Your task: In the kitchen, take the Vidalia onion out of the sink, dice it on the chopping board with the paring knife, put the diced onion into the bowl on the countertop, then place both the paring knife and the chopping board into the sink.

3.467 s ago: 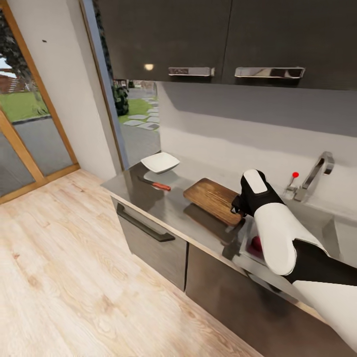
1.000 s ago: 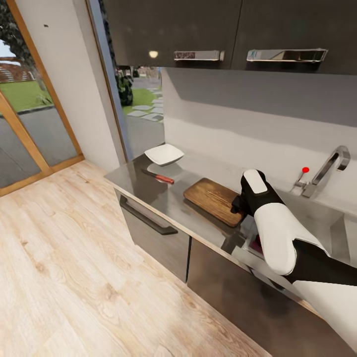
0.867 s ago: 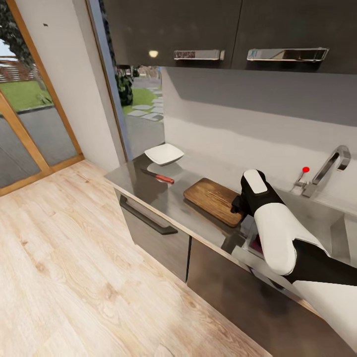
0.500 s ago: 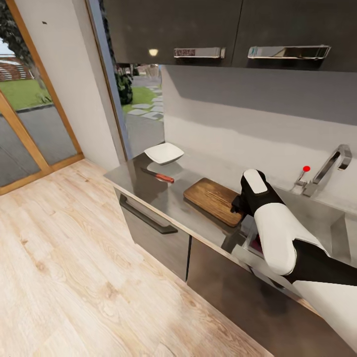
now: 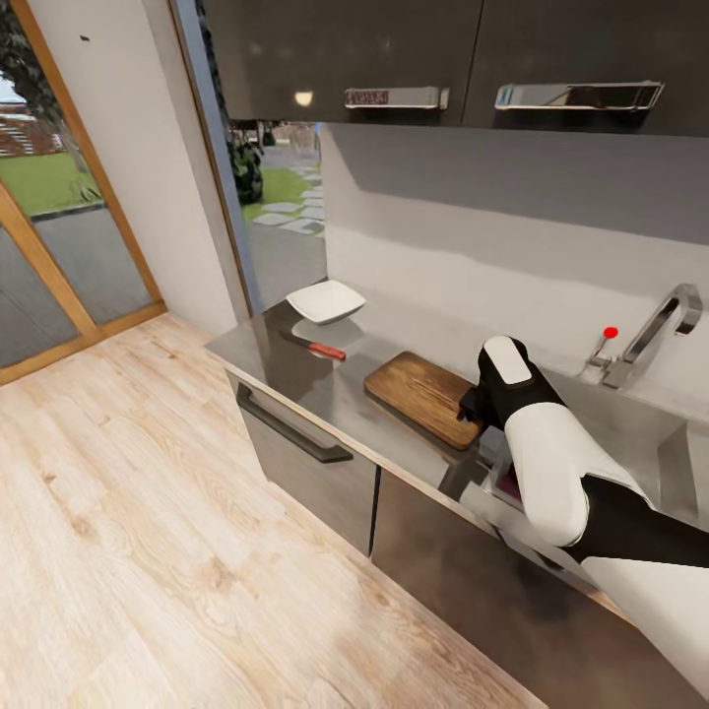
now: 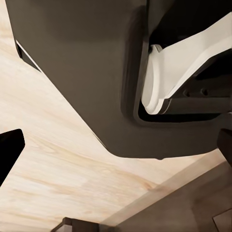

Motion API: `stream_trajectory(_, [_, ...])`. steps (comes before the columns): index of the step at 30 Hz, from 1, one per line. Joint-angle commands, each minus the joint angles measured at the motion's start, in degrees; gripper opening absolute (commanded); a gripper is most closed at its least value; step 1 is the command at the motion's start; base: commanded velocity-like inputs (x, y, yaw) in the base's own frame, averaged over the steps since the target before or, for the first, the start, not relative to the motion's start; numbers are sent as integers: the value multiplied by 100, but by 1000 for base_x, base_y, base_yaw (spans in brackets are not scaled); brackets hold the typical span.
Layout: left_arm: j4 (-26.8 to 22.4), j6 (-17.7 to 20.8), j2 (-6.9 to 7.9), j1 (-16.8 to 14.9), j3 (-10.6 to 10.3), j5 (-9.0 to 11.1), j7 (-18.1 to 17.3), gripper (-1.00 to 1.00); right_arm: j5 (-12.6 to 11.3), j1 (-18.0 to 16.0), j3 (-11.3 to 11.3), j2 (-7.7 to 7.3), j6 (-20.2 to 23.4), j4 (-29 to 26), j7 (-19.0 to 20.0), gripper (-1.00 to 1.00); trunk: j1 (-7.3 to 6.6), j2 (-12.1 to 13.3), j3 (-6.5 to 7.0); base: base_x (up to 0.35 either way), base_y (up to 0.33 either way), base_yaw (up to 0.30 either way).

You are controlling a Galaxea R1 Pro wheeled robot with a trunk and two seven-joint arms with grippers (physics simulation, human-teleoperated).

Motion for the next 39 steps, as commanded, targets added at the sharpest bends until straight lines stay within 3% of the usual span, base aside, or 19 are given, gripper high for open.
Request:
stream_trajectory(1, [-1, -16, 0, -1, 1, 10, -3, 100, 33, 1, -21, 5, 100, -8, -46, -100, 2, -4, -14, 0, 0, 0])
stream_trajectory(9, [-1, -16, 0, -1, 1, 9, -3, 100, 33, 1, -21, 4, 99, -8, -45, -100, 2, -4, -19, 0, 0, 0])
stream_trajectory(10, [-1, -16, -1, -1, 1, 10, -3, 100, 33, 1, -21, 4, 100, -8, -45, 100, 2, -4, -19, 0, 0, 0])
stream_trajectory(20, [-1, -16, -2, -1, 1, 11, -3, 100, 33, 1, -18, 1, 100, -8, -45, 100, 2, -4, -9, 0, 0, 0])
stream_trajectory(39, [-1, -16, -5, -1, 1, 9, -3, 100, 33, 1, -16, 0, 100, -9, -45, 100, 2, -4, 154, 0, 26, -87])
